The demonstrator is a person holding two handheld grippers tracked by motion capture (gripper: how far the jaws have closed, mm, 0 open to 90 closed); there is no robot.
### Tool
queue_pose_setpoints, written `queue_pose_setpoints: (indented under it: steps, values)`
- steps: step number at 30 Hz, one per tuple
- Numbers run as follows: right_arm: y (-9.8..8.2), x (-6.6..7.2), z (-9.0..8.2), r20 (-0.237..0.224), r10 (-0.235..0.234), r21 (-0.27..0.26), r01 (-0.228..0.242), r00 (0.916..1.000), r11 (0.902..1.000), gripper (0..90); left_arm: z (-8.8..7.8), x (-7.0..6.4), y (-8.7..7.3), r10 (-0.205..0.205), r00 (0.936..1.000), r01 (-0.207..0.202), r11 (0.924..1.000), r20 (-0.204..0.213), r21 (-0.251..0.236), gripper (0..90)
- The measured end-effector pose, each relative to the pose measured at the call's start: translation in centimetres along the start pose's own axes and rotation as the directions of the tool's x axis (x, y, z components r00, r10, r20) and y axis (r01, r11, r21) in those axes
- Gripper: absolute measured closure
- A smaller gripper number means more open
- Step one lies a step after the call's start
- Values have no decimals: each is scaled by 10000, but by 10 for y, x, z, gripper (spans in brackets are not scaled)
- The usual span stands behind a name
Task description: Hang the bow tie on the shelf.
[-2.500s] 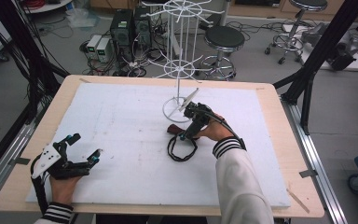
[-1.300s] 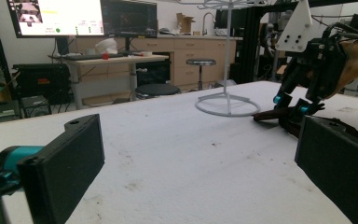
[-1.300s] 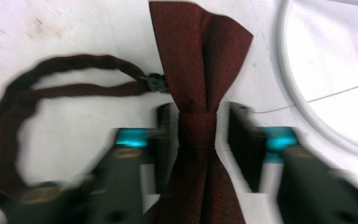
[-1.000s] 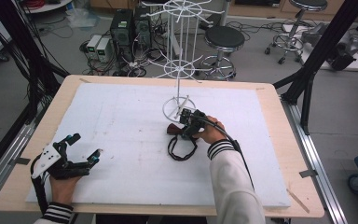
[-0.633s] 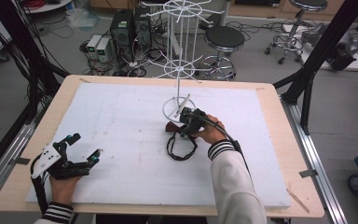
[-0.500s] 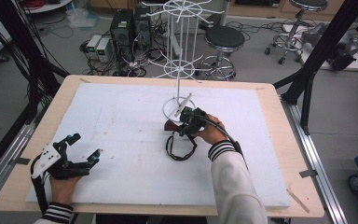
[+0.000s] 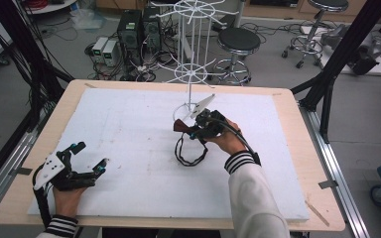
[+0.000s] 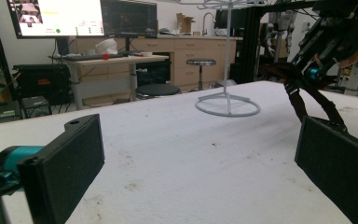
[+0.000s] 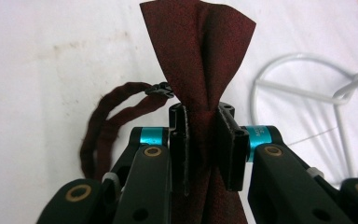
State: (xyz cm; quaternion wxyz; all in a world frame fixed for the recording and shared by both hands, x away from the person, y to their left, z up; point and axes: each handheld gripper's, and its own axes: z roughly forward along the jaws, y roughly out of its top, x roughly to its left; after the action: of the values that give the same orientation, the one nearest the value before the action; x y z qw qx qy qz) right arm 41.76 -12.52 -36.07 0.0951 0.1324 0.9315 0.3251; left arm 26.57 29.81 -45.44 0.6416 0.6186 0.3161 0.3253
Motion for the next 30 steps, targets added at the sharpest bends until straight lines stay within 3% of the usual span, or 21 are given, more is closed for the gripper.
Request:
queue_pose_setpoints:
  steps: [6, 13, 15, 16, 22, 30]
  values:
    - [4, 2, -16, 115, 30, -828, -21, 9999, 9966, 774, 0, 0, 0, -11, 10000, 11, 10000, 5, -2, 17]
    - [6, 4, -35, 252, 199, -1754, -152, 9995, 9844, 773, 0, 0, 0, -12, 10000, 12, 10000, 4, 1, 17]
    - [6, 4, -43, 275, 355, -2258, -284, 9990, 9738, 773, 0, 0, 0, -7, 10000, 7, 10000, -2, -3, 17]
    - [6, 4, -43, 275, 355, -2258, -284, 9990, 9738, 773, 0, 0, 0, -7, 10000, 7, 10000, 0, 0, 17]
    - [3, 4, -61, 324, 656, -3038, -527, 9973, 9513, 773, 0, 0, 0, -5, 10000, 5, 10000, -3, -1, 17]
    - [-2, 1, -86, 538, 1085, -4022, -779, 9926, 9122, 774, 0, 0, 0, -5, 10000, 5, 10000, -4, 0, 18]
